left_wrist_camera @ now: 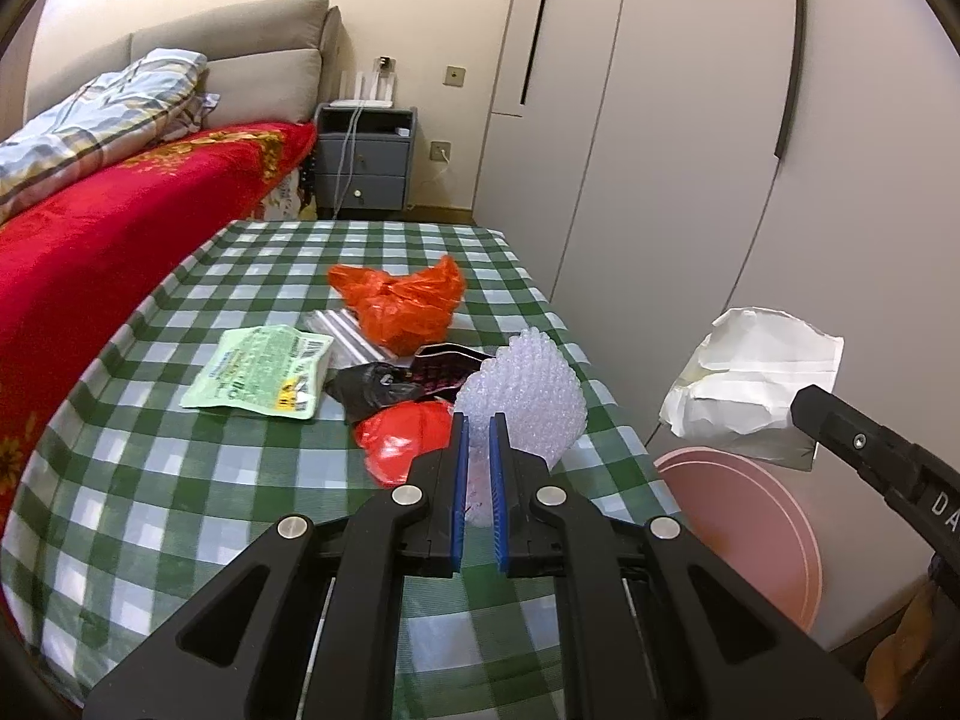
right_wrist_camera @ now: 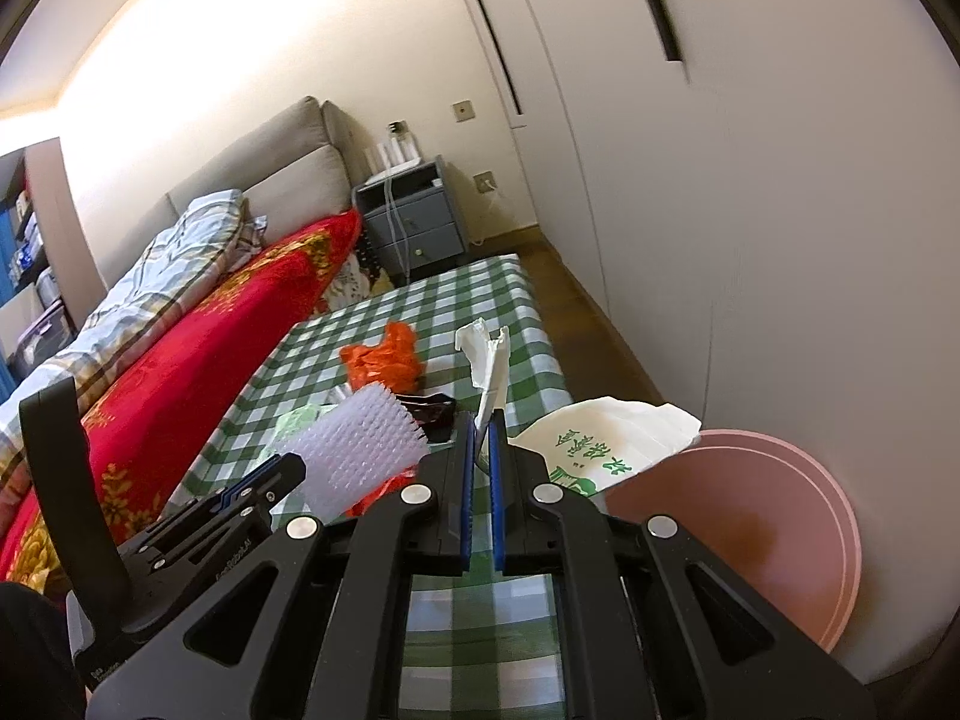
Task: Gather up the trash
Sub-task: 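Lift the foam net and paper bag and carry both over the pink basin, then open both tools to drop the foam net and paper bag into the basin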
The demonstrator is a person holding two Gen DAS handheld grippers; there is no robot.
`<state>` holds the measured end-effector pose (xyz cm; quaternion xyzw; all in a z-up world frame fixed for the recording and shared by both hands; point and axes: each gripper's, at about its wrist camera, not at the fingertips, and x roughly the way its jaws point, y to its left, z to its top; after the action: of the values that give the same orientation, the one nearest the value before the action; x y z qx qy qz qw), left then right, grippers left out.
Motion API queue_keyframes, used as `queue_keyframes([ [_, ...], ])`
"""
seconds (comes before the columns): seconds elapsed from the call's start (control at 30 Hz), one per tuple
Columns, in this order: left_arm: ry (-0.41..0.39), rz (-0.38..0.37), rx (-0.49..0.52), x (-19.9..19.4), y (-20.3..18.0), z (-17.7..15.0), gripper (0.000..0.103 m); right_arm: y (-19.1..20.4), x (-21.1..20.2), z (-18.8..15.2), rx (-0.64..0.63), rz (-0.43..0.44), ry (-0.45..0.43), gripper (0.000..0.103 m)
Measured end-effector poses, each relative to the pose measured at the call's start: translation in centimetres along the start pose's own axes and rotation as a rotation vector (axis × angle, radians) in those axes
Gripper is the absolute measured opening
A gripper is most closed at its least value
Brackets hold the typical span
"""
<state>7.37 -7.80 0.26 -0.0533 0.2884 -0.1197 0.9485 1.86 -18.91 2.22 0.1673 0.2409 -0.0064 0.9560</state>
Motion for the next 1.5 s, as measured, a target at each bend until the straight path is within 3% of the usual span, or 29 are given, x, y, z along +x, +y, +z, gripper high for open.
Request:
queue_keyframes([
  [0.37,0.011,-0.071,0.037,1.8,-3.0,-0.4,0.007,-3.6,-0.8,0.5,0.087,-0.121,-0.025,0.005],
  [0.77,0.055,-0.192,0.111,4.4,-8.8,-1.5,0.007,-8.1,-2.1,0.5,0.202,-0.284,-0.041,0.005],
  [1.4,0.153,-0.275,0.136,8.2,-14.1,-3.4,0.008,-11.2,-2.0,0.7,0.263,-0.369,-0.023,0.008],
  [1.5,0.172,-0.268,0.112,8.6,-13.8,-3.5,0.02,-11.5,-1.8,0.5,0.276,-0.383,-0.009,0.011],
])
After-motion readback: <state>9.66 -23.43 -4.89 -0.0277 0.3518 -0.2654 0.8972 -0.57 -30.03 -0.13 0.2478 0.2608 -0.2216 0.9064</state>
